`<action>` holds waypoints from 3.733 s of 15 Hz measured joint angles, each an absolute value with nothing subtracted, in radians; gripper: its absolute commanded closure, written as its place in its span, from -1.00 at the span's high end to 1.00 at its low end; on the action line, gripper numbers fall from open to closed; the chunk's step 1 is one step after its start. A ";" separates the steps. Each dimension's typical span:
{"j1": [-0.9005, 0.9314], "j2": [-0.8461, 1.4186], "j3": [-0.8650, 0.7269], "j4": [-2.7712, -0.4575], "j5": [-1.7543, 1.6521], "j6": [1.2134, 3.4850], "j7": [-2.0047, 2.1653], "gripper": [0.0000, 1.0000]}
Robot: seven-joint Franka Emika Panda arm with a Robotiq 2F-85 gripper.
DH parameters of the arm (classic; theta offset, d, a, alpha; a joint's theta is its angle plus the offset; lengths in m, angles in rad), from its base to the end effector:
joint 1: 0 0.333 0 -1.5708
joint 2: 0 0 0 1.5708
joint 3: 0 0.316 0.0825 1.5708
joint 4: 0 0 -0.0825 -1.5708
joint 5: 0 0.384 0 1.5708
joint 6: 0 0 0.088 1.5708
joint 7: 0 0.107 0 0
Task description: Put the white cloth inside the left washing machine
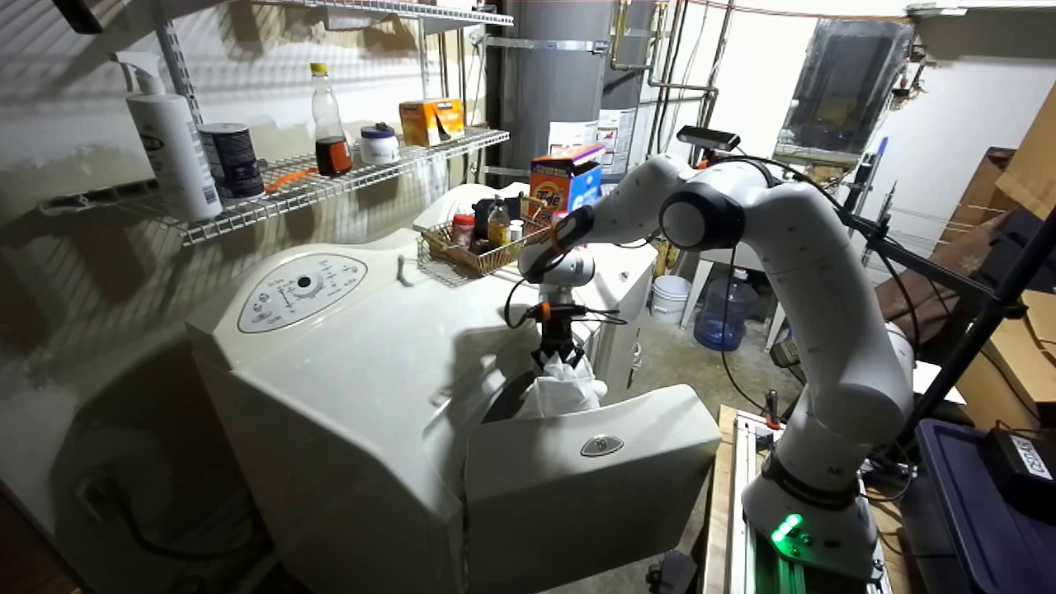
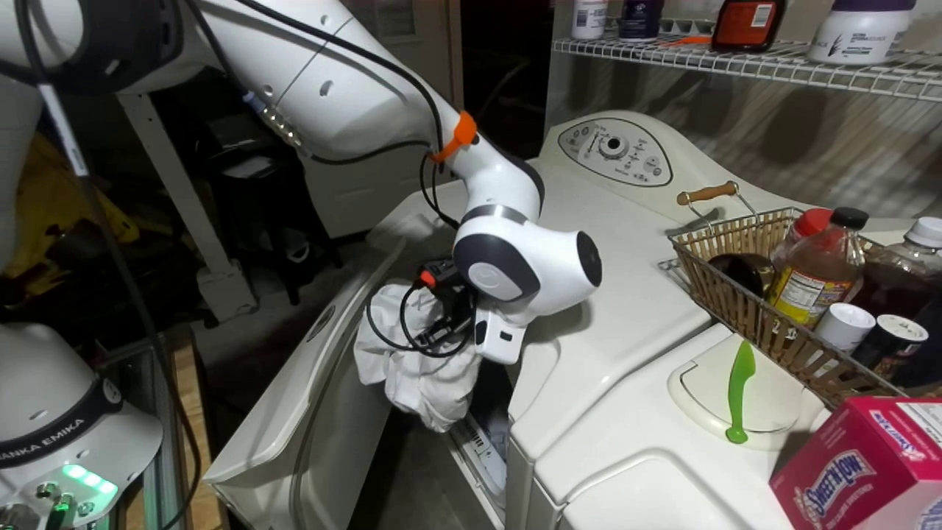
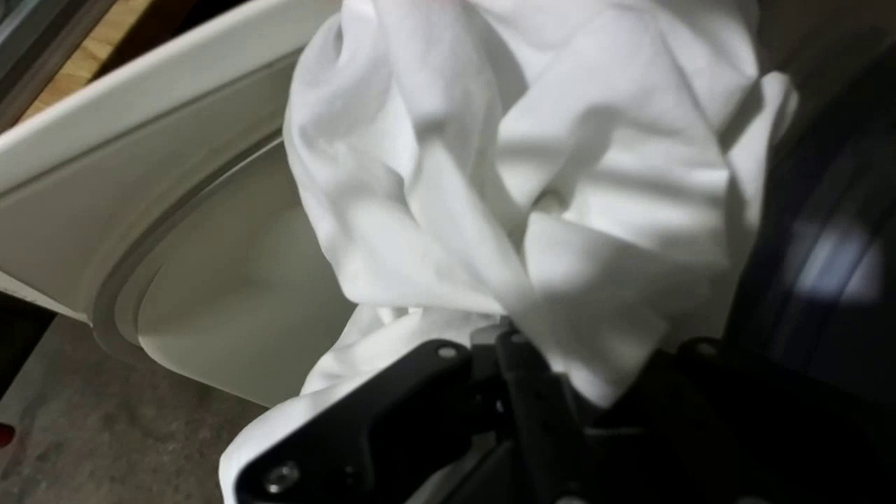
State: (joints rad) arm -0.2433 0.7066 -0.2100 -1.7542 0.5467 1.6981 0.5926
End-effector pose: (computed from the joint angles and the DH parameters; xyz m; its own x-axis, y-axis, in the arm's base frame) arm 0.5393 -0.2043 0.1452 0.0930 -0.7250 -0.6825 -0.9288 -0.3101 0.2028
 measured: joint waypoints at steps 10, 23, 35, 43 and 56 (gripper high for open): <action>-0.275 0.718 -0.233 -1.939 0.726 1.881 0.639 -0.93; -0.247 0.813 -0.202 -1.936 0.995 2.072 0.824 -0.93; -0.263 0.884 -0.153 -1.962 1.444 2.108 0.635 -0.93; -0.261 0.970 -0.138 -1.963 1.527 2.103 0.540 -0.93; -0.135 0.982 -0.154 -1.919 1.691 2.473 0.341 -0.73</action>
State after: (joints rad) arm -0.1355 0.9821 -0.1537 -1.9189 1.6913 2.4734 0.3411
